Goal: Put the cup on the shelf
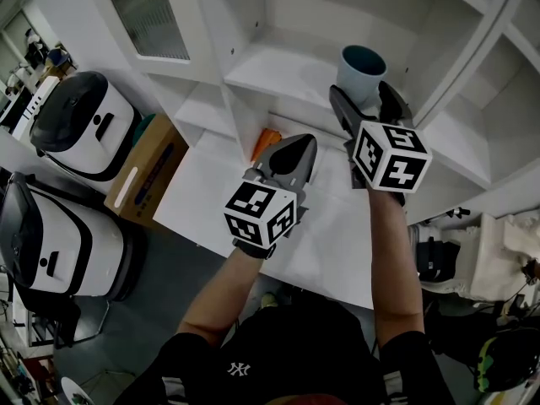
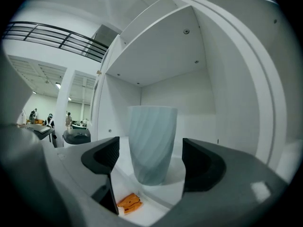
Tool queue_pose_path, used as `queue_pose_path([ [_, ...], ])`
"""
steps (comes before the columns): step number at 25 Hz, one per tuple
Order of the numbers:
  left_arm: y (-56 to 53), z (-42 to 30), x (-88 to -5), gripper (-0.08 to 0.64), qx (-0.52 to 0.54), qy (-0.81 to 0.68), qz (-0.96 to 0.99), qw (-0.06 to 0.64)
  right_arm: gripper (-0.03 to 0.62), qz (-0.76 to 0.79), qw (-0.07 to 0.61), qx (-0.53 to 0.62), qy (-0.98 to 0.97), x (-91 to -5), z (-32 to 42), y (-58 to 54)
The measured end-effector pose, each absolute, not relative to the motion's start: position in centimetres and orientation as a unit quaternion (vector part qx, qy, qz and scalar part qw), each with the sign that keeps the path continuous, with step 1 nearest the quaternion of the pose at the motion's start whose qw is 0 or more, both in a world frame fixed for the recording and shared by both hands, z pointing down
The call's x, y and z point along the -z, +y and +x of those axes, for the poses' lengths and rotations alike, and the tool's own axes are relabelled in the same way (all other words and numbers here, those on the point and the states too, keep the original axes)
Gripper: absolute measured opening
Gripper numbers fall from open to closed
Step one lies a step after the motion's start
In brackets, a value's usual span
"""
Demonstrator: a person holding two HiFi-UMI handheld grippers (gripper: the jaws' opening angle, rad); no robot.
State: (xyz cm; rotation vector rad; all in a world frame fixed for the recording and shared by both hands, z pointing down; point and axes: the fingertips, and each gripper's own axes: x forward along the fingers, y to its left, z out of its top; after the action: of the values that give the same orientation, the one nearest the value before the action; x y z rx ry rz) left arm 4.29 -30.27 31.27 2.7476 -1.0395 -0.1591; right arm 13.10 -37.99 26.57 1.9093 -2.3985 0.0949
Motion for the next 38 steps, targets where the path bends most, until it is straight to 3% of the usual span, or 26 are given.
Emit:
queue_pose_path([
  [5, -29.4, 4.5, -31.3, 0.0, 0.053, -0.348, 0.93, 0.101, 0.402, 0.617, 0.03, -0.023, -0.786, -26.3, 12.9, -35.5],
  [10, -28.3, 4.6, -31.4, 0.0, 0.05, -0.345, 0.932, 0.102, 0.319, 0.607, 0.019, -0.026, -0.794, -26.9, 12.5, -32.6],
  [19, -25.7, 4.4, -31.7, 0.0, 0.045, -0.34, 0.934, 0.101, 0.236, 0.596, 0.009, -0.036, -0.802, -29.3, 11.6, -28.6],
  [31, -21.8, 3.5, -31.7, 0.001, 0.041, -0.326, 0.94, 0.097, 0.035, 0.58, -0.018, -0.05, -0.813, -30.9, 9.6, -23.0],
  [38, -19.9, 2.7, -32.3, 0.0, 0.034, -0.323, 0.941, 0.094, 0.021, 0.575, -0.015, -0.06, -0.815, -32.6, 8.3, -20.4],
])
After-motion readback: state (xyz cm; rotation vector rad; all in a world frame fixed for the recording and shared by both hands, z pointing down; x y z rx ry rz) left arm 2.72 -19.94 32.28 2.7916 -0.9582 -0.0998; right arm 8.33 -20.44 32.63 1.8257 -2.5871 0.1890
